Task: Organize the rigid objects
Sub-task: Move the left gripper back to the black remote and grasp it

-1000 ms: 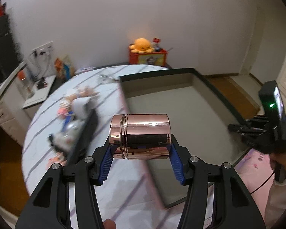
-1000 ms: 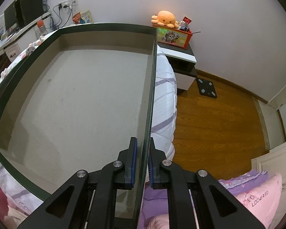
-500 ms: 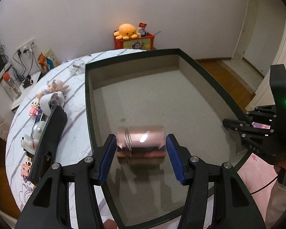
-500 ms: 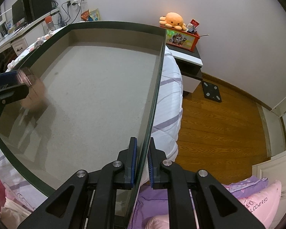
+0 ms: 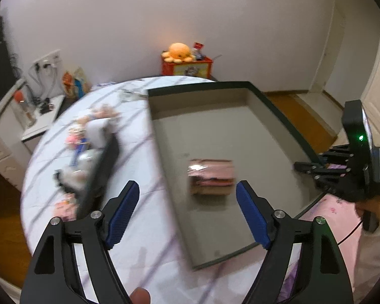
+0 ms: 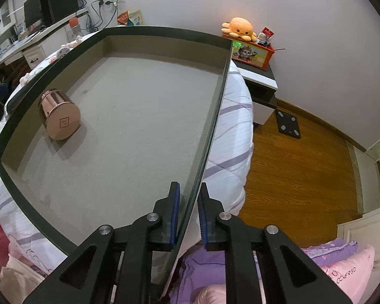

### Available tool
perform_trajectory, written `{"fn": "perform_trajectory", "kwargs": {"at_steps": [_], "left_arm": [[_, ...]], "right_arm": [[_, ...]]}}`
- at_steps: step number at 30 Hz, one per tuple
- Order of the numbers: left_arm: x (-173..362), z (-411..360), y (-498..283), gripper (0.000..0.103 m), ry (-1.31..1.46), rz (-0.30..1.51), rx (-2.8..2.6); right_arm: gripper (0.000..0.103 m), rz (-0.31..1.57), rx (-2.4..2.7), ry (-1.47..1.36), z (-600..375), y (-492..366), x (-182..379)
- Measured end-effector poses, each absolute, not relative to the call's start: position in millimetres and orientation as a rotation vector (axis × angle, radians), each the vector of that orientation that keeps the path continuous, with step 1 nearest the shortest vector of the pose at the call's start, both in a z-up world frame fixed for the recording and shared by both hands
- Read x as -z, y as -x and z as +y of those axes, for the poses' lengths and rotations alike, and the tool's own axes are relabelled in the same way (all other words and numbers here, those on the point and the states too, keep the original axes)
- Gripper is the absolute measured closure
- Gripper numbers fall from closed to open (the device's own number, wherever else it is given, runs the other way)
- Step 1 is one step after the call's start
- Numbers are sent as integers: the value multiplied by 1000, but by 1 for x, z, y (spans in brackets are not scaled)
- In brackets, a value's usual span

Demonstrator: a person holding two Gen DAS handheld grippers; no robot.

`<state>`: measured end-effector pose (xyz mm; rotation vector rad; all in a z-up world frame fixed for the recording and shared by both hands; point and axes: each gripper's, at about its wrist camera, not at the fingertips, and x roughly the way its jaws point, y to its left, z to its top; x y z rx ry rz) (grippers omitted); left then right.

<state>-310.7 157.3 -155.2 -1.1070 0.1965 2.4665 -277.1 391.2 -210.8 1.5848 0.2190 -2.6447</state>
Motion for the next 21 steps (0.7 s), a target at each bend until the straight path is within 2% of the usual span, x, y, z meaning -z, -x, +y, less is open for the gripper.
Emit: {"fn": "perform_trajectory", "kwargs": {"at_steps": [11, 21], "left_arm": [[171, 45, 314, 19, 1241, 156, -2709], [193, 56, 336, 16, 1243, 168, -2667]], "right_arm": [[88, 214, 2640, -1655, 387, 274, 206], [88, 150, 2670, -1678, 390, 268, 203]]}}
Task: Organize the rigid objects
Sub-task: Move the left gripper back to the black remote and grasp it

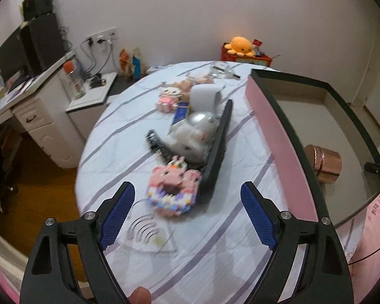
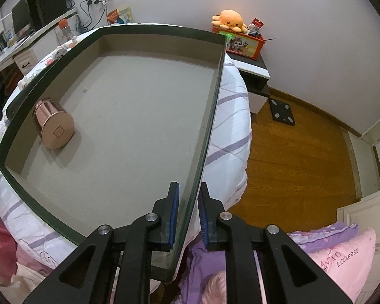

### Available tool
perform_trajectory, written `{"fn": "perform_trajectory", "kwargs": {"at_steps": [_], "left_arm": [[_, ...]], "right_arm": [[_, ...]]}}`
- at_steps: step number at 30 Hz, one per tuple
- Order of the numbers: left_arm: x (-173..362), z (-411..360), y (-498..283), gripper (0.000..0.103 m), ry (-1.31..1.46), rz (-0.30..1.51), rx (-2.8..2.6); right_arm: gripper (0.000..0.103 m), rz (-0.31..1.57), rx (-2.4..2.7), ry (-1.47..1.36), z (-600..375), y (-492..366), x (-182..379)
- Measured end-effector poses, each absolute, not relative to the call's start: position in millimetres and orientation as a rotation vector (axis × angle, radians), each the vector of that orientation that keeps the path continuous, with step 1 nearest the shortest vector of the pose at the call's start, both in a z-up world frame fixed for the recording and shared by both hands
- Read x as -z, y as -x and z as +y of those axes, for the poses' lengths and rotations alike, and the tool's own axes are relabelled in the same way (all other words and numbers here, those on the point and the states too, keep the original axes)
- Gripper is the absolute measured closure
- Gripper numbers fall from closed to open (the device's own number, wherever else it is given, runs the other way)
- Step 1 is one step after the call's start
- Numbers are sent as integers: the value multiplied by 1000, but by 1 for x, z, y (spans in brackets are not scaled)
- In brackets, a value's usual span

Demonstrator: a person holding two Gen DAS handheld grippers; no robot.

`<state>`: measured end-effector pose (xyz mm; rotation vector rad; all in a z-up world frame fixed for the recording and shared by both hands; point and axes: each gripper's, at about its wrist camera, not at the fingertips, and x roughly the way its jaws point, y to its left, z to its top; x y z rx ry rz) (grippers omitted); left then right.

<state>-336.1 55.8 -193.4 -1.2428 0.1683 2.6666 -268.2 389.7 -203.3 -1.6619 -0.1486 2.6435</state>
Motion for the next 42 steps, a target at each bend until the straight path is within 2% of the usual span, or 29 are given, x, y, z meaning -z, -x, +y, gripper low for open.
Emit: {"fn": "perform_trajectory", "kwargs": {"at_steps": [3, 6, 8, 17, 26, 36, 39, 40, 41, 42], "left_arm": [[198, 66, 344, 23, 1238, 182, -2639], [201, 71, 349, 36, 1239, 181, -2618], [204, 74, 351, 51, 1248, 179, -2601], [217, 91, 360, 74, 1282, 191, -2513], [222, 100, 358, 74, 1289, 240, -2486], [219, 83, 316, 72, 1295, 247, -2432], [220, 84, 322, 63, 1305, 230, -2431], [219, 86, 326, 56, 1306, 233, -2443], [219, 88, 329, 43, 1308, 241, -2458], [219, 90, 335, 39, 1314, 254, -2481]], "right_arm": [[88, -144, -2631, 1670, 388, 270, 204], [88, -162, -2619, 1670, 386, 271, 205], [88, -170, -2614, 1671, 385, 272, 206], [88, -165, -2610, 1674, 384, 273, 208], [88, -169, -2613, 1679, 383, 271, 205], [88, -176, -2619, 1677, 385, 269, 206], [88, -173, -2620, 1677, 386, 270, 207], [88, -175, -2619, 1677, 386, 269, 207], [88, -175, -2618, 1677, 386, 269, 207], [88, -173, -2618, 1677, 385, 269, 207]]}}
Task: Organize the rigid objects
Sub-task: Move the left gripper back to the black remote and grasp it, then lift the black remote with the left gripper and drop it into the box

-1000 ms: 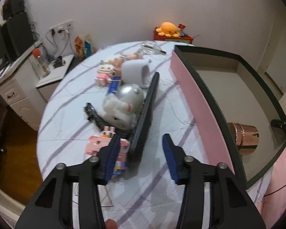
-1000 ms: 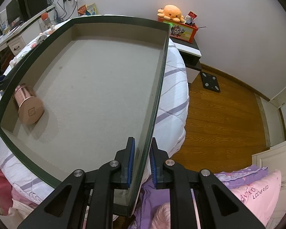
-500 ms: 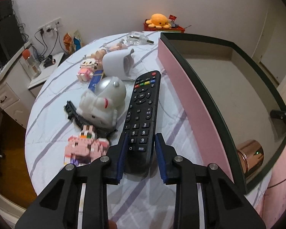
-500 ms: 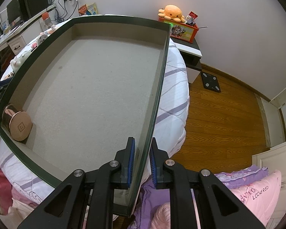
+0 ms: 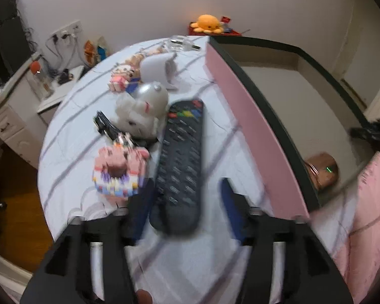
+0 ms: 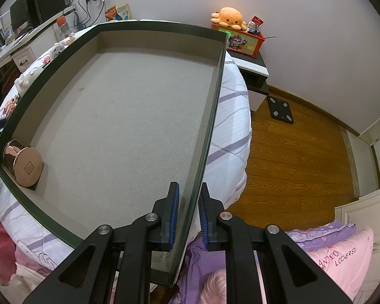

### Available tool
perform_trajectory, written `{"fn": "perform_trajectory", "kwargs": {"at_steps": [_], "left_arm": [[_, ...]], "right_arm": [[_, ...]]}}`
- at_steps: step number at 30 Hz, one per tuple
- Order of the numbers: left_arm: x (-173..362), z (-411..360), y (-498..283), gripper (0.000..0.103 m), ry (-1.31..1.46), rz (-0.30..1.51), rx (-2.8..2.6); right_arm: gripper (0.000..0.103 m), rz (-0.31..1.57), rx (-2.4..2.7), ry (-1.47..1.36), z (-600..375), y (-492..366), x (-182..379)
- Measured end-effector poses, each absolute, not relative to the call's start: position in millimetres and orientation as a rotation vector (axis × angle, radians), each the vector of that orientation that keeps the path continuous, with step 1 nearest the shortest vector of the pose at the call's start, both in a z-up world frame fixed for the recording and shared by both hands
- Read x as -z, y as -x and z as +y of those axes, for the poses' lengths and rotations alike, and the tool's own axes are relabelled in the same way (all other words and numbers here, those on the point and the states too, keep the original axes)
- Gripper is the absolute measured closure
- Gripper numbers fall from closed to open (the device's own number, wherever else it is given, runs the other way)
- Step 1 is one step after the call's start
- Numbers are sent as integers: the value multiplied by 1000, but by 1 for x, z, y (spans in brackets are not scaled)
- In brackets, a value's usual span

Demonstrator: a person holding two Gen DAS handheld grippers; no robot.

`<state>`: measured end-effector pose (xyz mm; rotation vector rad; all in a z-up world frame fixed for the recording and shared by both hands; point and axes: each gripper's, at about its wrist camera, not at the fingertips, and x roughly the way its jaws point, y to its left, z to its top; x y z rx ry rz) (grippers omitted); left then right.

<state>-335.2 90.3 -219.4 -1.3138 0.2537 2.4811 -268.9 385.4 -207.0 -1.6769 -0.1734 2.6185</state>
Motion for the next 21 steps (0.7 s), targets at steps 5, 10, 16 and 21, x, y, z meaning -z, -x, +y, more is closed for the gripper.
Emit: {"fn": "perform_trajectory", "kwargs": {"at_steps": [5, 10, 16, 21], "left_arm": [[231, 96, 358, 32, 1372, 230, -2472], [239, 102, 363, 45, 1355, 229, -2474], [233, 96, 359, 59, 1342, 211, -2473], [222, 92, 351, 59, 1315, 179, -2500]], "right_arm": [[88, -177, -2618, 1684, 385, 269, 207], [88, -184, -2618, 1691, 387, 269, 206], [88, -192, -2619, 1692, 387, 268, 206], [88, -184, -2623, 1689, 386, 266, 205]]}}
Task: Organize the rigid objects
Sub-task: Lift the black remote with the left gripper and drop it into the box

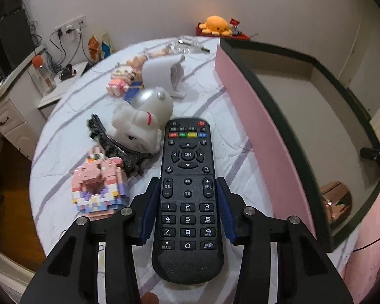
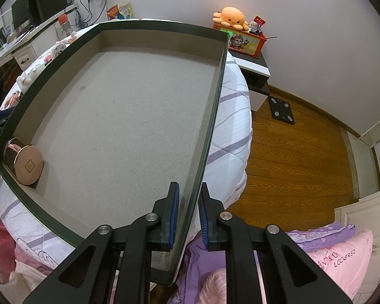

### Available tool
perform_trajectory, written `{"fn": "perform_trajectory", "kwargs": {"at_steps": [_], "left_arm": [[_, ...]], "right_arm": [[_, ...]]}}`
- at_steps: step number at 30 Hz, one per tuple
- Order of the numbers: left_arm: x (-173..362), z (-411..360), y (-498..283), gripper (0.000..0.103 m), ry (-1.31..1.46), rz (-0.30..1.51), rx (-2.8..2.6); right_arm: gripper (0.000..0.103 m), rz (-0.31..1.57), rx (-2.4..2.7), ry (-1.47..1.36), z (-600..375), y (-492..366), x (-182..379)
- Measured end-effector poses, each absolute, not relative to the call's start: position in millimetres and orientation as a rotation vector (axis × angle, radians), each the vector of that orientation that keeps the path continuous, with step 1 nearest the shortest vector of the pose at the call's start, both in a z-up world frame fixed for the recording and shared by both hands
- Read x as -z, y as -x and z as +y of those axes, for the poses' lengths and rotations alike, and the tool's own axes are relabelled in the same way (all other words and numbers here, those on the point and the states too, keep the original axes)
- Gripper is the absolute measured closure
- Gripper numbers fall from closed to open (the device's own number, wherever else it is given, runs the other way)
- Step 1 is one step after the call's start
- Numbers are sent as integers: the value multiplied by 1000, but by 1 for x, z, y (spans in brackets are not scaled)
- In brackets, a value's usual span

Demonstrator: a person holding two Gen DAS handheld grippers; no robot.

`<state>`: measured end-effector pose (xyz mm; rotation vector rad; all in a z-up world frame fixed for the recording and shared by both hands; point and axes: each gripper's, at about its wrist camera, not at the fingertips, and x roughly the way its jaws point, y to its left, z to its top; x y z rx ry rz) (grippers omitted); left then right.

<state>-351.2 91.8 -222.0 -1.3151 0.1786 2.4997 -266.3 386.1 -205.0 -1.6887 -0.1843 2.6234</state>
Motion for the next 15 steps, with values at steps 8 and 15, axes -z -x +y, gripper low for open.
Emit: {"fn": "perform_trajectory", "kwargs": {"at_steps": [8, 15], "left_arm": [[202, 89, 342, 59, 1269, 197, -2521], [231, 97, 343, 59, 1391, 282, -2464]], "right_arm": [[88, -175, -2631, 1690, 384, 268, 205], [88, -167, -2639, 1688, 383, 268, 204]]}}
